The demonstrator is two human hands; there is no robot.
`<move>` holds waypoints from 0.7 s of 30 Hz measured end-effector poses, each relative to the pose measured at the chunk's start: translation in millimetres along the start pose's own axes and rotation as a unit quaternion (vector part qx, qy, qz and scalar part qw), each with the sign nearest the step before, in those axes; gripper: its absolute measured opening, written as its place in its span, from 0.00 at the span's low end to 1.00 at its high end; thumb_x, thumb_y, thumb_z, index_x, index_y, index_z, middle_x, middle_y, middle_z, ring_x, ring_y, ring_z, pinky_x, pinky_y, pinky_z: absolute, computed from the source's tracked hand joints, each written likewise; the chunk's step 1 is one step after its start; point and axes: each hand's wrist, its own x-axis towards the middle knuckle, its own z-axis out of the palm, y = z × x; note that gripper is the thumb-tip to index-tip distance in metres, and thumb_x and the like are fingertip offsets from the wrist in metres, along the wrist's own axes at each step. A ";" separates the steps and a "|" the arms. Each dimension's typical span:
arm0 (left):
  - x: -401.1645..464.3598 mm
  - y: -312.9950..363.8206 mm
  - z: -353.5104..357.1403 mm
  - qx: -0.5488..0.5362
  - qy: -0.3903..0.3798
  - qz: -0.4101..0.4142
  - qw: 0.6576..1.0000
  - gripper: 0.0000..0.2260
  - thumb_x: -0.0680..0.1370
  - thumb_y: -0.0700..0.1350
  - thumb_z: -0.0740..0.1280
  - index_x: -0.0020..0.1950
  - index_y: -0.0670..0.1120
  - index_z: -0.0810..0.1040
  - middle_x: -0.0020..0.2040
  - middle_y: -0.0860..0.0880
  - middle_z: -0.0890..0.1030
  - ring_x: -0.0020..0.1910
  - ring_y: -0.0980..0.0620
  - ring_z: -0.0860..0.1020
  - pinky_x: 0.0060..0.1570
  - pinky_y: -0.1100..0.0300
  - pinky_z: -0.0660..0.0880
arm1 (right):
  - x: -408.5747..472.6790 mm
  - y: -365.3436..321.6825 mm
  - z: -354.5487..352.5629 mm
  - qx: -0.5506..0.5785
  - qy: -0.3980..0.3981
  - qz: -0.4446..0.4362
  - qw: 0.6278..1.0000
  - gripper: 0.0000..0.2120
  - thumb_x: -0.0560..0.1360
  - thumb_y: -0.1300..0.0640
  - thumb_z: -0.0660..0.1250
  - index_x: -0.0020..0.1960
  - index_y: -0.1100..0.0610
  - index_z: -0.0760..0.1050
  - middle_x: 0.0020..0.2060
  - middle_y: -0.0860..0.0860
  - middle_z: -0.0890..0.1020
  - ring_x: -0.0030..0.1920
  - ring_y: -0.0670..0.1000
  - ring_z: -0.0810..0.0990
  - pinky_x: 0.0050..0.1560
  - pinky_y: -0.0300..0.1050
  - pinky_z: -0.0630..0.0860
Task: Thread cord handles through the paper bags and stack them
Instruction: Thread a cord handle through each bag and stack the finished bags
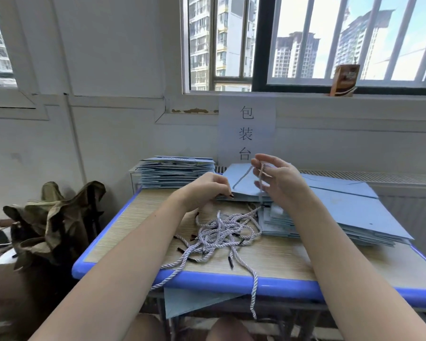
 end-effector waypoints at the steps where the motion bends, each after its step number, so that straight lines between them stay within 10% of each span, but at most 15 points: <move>1: 2.1 -1.2 0.5 0.054 0.032 -0.006 0.998 0.04 0.76 0.39 0.65 0.41 0.43 0.77 0.41 0.46 0.75 0.42 0.50 0.71 0.44 0.57 0.68 | -1.5 -1.8 -0.4 -0.007 0.003 -0.013 1.000 0.14 0.81 0.71 0.58 0.55 0.57 0.79 0.45 0.49 0.86 0.47 0.50 0.82 0.51 0.48 0.76; 6: 10.0 -9.7 1.7 0.290 0.164 -0.028 0.942 0.05 0.76 0.43 0.63 0.45 0.47 0.78 0.49 0.48 0.76 0.58 0.45 0.65 0.58 0.52 0.64 | -5.3 4.2 1.4 -0.214 0.064 -0.089 0.971 0.14 0.80 0.70 0.61 0.62 0.59 0.76 0.49 0.56 0.86 0.40 0.53 0.84 0.41 0.45 0.82; 15: 12.2 -14.0 13.4 0.273 0.164 0.133 0.939 0.08 0.75 0.38 0.66 0.53 0.45 0.76 0.53 0.48 0.74 0.57 0.50 0.68 0.61 0.55 0.67 | -3.7 7.7 -5.7 -0.451 0.159 -0.140 0.867 0.12 0.81 0.62 0.60 0.62 0.55 0.73 0.41 0.59 0.82 0.40 0.58 0.81 0.44 0.54 0.80; 21: 18.9 -21.5 21.2 0.318 0.098 0.136 0.933 0.12 0.78 0.43 0.67 0.61 0.48 0.78 0.60 0.49 0.78 0.60 0.50 0.74 0.61 0.57 0.69 | -6.5 6.8 -2.4 -0.611 0.041 -0.051 0.789 0.16 0.70 0.45 0.77 0.39 0.56 0.79 0.35 0.52 0.81 0.36 0.48 0.77 0.32 0.41 0.69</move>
